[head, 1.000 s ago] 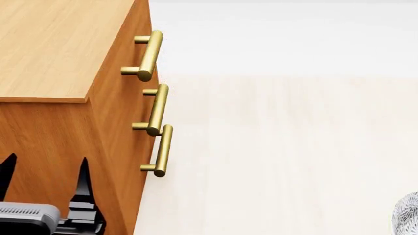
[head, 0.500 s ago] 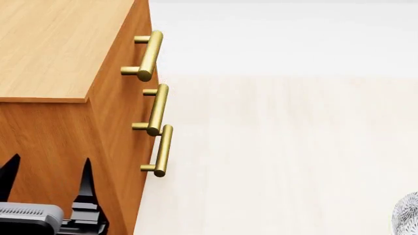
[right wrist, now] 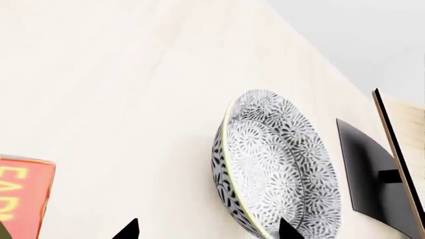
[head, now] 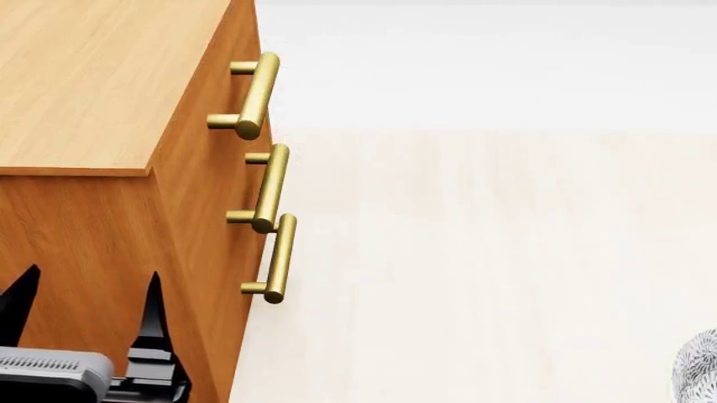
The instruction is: Close the top drawer of the cabinet and put the bowl on top of it.
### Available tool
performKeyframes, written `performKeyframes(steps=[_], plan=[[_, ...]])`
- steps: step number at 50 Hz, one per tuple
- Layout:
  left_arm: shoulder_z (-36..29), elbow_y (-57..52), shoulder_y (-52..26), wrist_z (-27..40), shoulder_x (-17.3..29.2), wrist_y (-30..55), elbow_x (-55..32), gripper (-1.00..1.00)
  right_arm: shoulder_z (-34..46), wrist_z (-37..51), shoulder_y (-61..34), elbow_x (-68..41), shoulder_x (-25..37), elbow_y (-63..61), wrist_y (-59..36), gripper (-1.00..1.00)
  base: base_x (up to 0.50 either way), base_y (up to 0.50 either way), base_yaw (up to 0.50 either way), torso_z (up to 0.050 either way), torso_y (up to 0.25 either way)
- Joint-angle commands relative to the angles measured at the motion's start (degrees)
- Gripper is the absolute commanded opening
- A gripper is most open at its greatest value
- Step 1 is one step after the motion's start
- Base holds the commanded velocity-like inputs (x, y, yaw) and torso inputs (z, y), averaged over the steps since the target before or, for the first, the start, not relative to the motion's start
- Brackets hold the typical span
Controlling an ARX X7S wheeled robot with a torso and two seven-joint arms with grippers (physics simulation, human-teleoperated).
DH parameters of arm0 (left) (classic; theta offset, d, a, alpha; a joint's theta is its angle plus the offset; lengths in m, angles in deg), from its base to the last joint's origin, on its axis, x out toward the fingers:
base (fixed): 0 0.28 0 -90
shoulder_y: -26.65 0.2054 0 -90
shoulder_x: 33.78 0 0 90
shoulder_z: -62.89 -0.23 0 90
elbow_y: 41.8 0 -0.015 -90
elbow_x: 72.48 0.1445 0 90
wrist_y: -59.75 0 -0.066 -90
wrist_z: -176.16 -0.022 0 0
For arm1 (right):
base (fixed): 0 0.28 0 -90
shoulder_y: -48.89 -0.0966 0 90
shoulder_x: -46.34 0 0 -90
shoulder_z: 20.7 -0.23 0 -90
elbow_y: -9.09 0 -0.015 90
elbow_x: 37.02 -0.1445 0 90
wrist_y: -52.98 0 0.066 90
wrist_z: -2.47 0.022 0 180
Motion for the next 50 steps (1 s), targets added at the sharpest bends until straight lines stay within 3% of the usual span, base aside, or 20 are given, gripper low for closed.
performKeyframes(steps=[1,17,34,50], plan=[[-0.3,0.3,0.0,0.2,0.0,-0.4,-0.1,1.0,-1.6,-0.4,-1.3,-1.4,0.0,-0.3,-5.1,1.0,0.0,0.0,0.0,0.0,0.0],[-0.1,1.1,-0.4,0.3,0.2,-0.9,-0.7,1.0,-5.5,-1.7,-4.8,-3.5,0.0,-1.9,-11.6,1.0,0.0,0.0,0.0,0.0,0.0],[-0.1,1.2,0.0,0.8,0.6,-1.3,-0.9,1.0,-4.3,-3.9,-3.2,-1.4,0.0,2.5,-9.2,1.0,0.0,0.0,0.0,0.0,0.0],[-0.3,0.8,0.0,1.3,0.9,-1.1,-1.1,1.0,-4.6,-4.5,-3.1,0.4,0.0,4.7,-13.1,1.0,0.0,0.0,0.0,0.0,0.0]])
